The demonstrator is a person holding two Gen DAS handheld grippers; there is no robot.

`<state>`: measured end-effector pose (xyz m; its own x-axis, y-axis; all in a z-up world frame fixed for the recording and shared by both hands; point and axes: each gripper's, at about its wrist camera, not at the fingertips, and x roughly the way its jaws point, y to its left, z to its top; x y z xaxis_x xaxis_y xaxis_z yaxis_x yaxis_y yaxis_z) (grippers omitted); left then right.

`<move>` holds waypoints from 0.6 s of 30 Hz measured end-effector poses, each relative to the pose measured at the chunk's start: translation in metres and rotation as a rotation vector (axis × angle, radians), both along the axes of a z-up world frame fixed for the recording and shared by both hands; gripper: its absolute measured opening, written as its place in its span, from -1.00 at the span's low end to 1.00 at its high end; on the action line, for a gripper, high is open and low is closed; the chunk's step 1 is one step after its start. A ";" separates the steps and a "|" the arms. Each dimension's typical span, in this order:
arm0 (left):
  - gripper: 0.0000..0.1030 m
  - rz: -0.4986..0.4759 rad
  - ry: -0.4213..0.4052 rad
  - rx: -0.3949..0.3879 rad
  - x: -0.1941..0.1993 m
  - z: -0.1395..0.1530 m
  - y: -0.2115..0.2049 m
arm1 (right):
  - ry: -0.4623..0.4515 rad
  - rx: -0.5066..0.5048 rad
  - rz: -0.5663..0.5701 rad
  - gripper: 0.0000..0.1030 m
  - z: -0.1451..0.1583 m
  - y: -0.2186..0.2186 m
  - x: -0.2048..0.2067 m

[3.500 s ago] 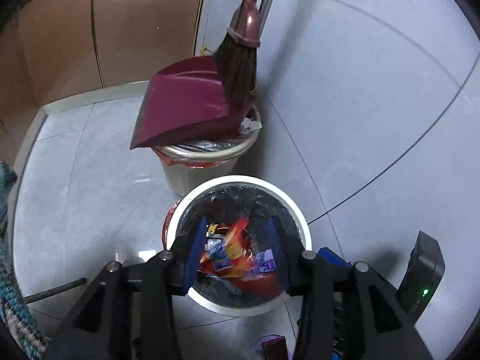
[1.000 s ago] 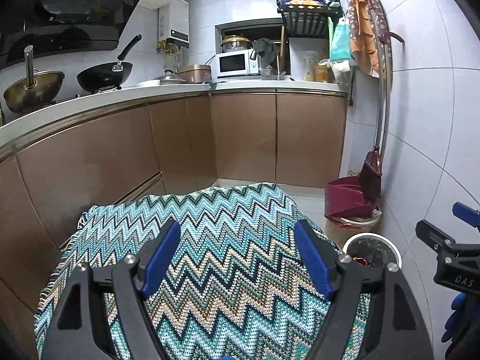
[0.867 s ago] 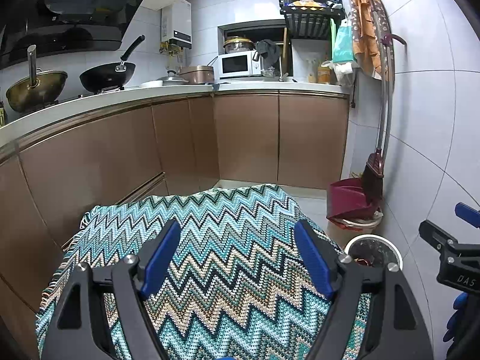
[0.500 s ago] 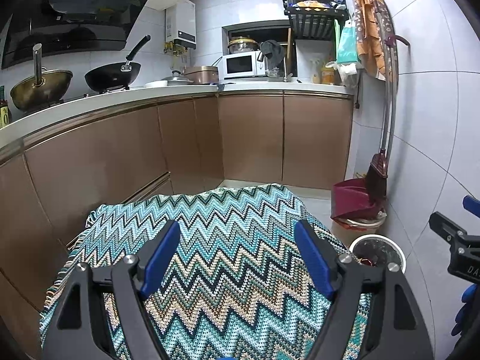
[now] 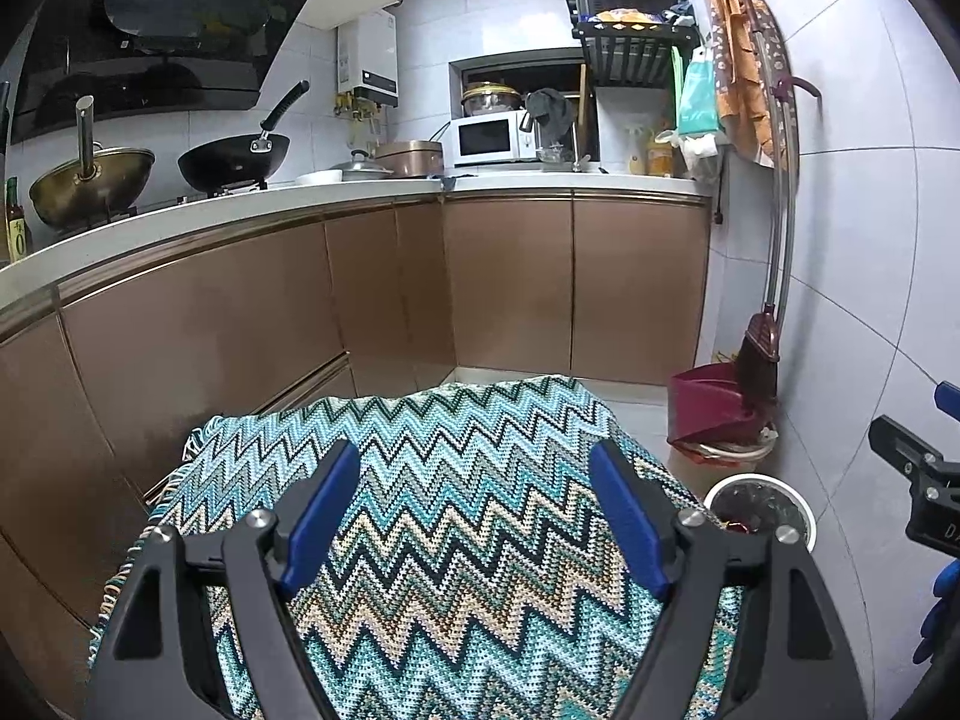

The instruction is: Collect trash

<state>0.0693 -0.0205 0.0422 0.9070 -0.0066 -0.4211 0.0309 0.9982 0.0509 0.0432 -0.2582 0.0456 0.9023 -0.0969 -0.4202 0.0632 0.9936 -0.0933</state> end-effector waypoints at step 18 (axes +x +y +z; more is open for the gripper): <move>0.50 -0.022 0.011 0.007 0.001 -0.006 -0.009 | 0.014 0.006 0.006 1.00 -0.006 -0.003 0.006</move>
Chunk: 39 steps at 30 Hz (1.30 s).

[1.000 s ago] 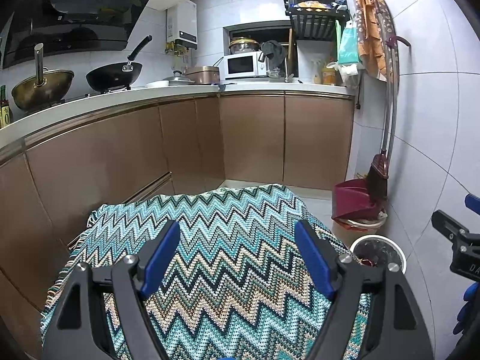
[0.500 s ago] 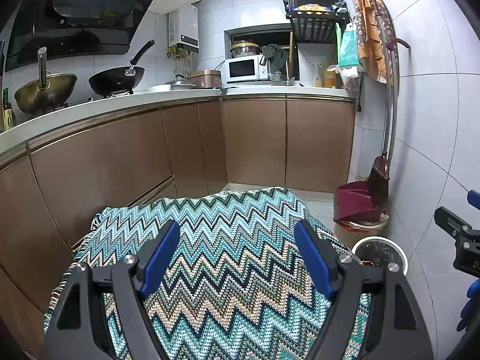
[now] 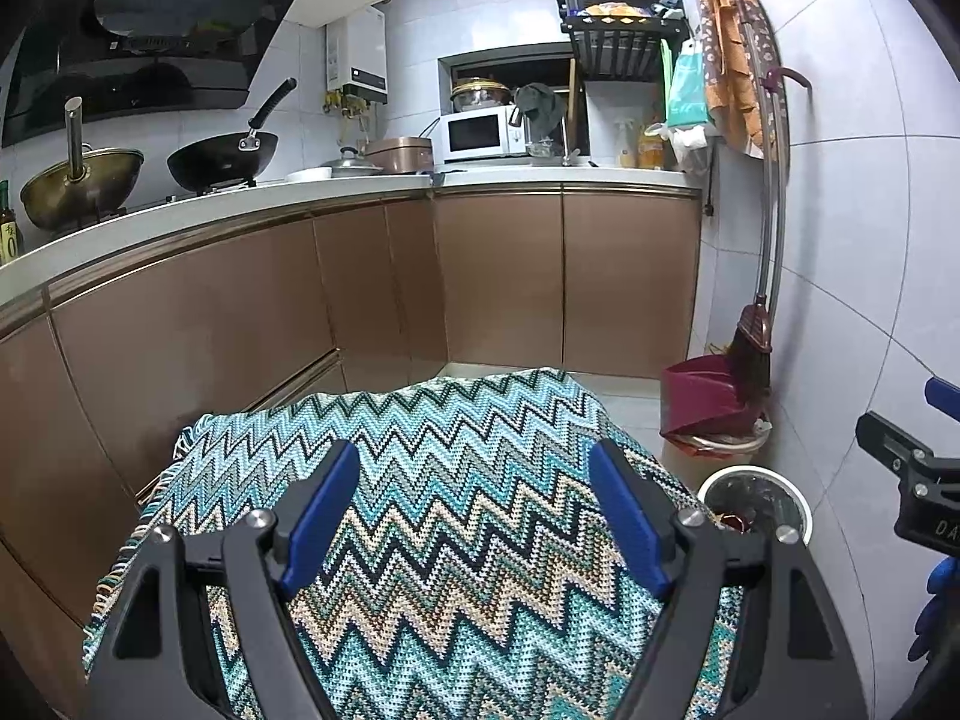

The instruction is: Collect trash

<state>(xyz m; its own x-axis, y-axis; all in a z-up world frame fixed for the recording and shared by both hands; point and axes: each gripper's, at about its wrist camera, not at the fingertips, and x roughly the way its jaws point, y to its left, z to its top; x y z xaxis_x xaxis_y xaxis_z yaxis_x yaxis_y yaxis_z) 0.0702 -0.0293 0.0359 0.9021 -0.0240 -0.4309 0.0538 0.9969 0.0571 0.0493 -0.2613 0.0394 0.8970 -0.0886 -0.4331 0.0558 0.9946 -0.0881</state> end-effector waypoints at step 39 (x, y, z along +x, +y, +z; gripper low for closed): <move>0.50 -0.021 0.015 0.015 0.004 -0.007 -0.005 | 0.019 0.009 -0.012 1.00 -0.009 -0.007 0.006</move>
